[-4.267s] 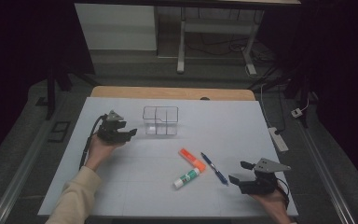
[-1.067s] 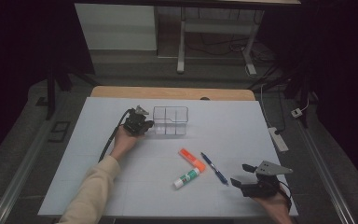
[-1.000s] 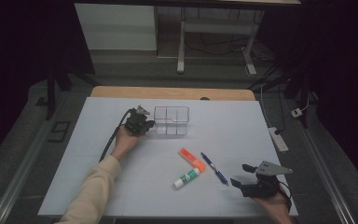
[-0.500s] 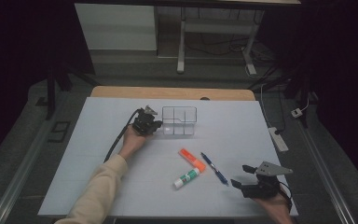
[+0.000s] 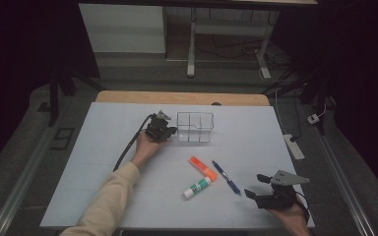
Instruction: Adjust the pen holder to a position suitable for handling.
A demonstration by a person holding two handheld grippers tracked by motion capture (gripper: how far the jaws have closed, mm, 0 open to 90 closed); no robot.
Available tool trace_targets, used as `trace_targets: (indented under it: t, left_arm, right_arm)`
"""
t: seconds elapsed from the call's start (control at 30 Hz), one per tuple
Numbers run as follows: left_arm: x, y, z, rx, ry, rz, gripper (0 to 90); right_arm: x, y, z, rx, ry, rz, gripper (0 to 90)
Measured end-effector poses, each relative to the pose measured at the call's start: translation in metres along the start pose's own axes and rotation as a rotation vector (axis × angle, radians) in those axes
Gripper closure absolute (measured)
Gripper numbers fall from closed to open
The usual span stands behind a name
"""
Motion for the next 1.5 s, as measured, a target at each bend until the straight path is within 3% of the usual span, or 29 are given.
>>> trace_targets:
  t: [0.27,0.73,0.93,1.17,1.33,1.5]
  left_arm:
    - [0.004,-0.002,-0.001,0.002,0.000,-0.002,88.6]
    - [0.041,0.006,-0.013,-0.042,0.014,0.025,88.5]
    - [0.048,0.005,-0.022,-0.034,0.012,0.029,87.2]
    - [0.060,0.012,-0.036,-0.041,0.030,-0.010,69.3]
    - [0.070,0.020,-0.050,-0.057,0.021,0.018,52.9]
    - [0.078,0.028,-0.069,-0.071,-0.004,0.023,46.7]
  right_arm:
    - [0.002,0.001,-0.002,-0.002,-0.003,-0.004,22.3]
    - [0.001,0.001,-0.001,0.000,0.001,0.001,22.3]
    - [0.001,0.001,0.000,0.006,0.002,-0.001,22.3]
    - [0.002,0.001,-0.001,0.003,0.008,-0.001,22.3]
    - [0.001,0.003,-0.002,0.000,0.003,-0.004,22.3]
    - [0.003,0.002,-0.002,0.003,0.005,-0.009,22.3]
Point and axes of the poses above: each handheld gripper's, and its own axes: x roughly backward along the jaws, z roughly out of its top, y roughly to its right, the point moved 8 cm from there along -x, roughly forward along the jaws, and after that the axes turned 15 degrees about -y, right-handed, at the moved point
